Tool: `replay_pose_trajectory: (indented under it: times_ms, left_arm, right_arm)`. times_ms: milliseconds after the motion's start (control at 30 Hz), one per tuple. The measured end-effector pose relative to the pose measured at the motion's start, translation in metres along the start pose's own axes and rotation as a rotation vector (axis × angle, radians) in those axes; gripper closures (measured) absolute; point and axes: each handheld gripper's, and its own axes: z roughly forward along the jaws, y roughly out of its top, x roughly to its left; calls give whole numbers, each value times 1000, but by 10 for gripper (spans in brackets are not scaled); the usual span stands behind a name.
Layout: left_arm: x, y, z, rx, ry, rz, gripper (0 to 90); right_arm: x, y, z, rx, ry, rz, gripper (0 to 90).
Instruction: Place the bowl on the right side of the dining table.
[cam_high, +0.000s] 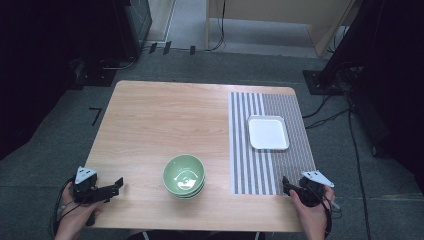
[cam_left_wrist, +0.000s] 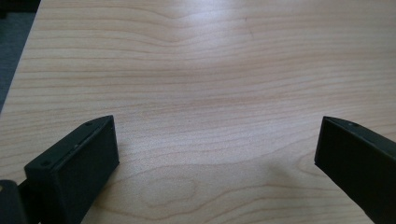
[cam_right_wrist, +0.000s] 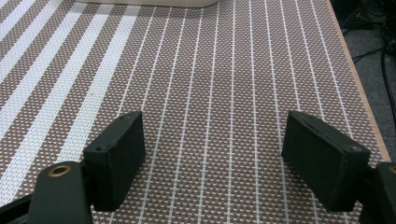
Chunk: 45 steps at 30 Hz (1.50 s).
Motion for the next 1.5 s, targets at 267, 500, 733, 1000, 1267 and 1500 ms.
replay_pose_trajectory:
  times_ms: [267,500,733,1000,1267,1500]
  left_arm:
    - [-12,11,-1,43,36,-18,14]
    - [-30,20,-8,-8,-3,-10,14]
    - [-46,29,-18,-59,-55,-8,14]
    - [-60,35,-26,-121,-97,-6,104]
    - [-77,42,-34,-158,-139,14,143]
    - [-89,43,-33,-156,-146,36,144]
  right_arm:
    - [0,0,0,0,-2,3,208]
    - [1,0,0,-3,-9,11,215]
    - [1,0,0,-9,-13,19,229]
    - [3,3,-2,-26,-20,34,249]
    - [15,9,-10,-57,-7,19,252]
    - [26,15,-16,-79,7,17,251]
